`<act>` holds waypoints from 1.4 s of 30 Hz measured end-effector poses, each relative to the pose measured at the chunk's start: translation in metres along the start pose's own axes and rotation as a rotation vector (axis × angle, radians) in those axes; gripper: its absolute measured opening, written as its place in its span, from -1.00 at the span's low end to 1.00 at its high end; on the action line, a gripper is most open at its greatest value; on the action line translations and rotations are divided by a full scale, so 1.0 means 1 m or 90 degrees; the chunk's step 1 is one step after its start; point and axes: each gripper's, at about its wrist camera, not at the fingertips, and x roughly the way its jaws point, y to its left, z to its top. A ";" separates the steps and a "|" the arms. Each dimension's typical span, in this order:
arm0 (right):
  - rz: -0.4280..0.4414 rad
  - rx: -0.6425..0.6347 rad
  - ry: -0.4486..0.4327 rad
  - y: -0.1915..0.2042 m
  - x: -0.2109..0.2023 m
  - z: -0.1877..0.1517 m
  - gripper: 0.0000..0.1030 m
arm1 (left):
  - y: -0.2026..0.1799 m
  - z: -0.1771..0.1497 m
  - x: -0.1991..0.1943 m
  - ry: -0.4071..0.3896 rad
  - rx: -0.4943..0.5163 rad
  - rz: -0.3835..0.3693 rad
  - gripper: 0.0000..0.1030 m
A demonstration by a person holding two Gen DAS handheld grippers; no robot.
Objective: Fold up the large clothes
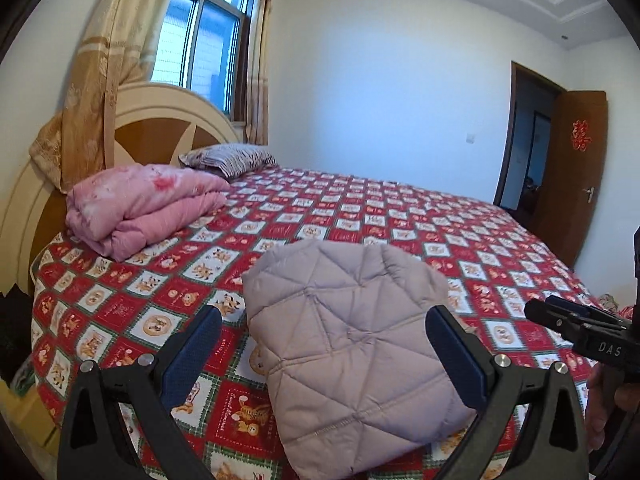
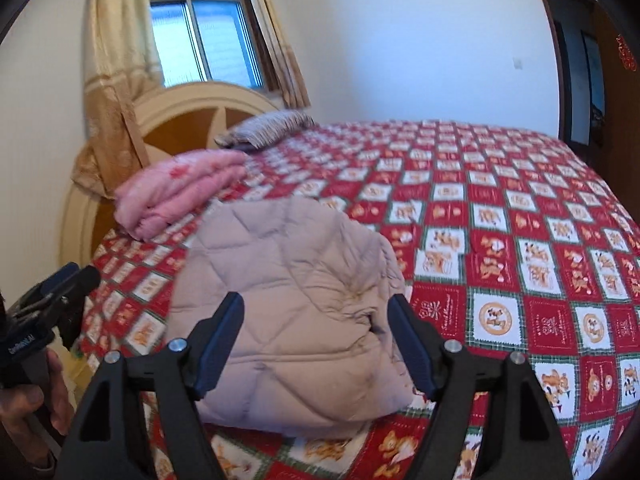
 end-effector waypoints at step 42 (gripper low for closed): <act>0.011 -0.016 -0.041 0.015 -0.035 -0.001 0.60 | -0.005 -0.001 -0.004 -0.001 0.001 -0.003 0.98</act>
